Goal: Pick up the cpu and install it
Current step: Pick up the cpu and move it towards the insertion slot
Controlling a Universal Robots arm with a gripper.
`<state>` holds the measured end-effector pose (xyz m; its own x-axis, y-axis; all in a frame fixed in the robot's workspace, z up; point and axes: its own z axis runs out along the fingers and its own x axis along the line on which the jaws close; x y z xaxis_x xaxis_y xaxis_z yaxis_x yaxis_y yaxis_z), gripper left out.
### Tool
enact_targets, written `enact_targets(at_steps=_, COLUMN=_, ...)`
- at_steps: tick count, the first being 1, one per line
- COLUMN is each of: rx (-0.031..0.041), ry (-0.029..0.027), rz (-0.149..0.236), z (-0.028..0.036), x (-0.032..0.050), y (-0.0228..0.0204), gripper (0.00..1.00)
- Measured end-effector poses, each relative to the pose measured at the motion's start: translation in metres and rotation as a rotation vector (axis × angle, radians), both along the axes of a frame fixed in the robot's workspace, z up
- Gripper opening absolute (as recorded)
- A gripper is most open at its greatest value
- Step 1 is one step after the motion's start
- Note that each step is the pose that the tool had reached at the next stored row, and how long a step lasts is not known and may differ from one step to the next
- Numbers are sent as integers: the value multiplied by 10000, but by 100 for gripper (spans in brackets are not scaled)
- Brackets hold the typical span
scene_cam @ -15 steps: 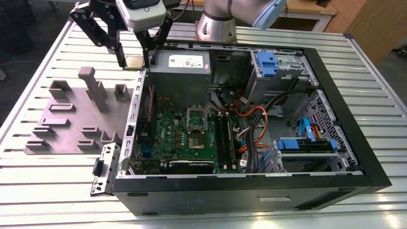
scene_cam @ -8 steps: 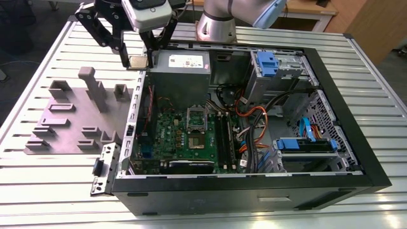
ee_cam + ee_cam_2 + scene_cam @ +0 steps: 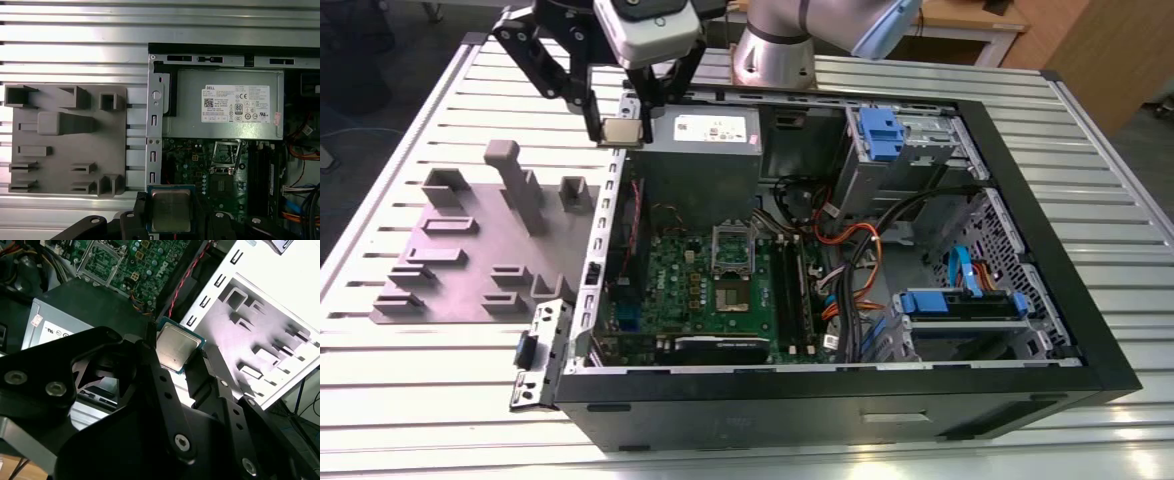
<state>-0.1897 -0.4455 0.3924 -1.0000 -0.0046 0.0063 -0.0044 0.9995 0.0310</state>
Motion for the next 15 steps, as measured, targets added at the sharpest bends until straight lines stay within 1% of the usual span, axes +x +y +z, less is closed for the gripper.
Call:
enact_targets(at_steps=4, rx=0, ry=0, rz=0, z=0, x=42, y=0, gripper=47)
enact_targets(at_steps=7, rx=0, ry=1, rz=0, z=0, x=91, y=0, gripper=47)
enact_targets(at_steps=15, rx=0, ry=0, rz=0, z=0, x=171, y=0, gripper=47)
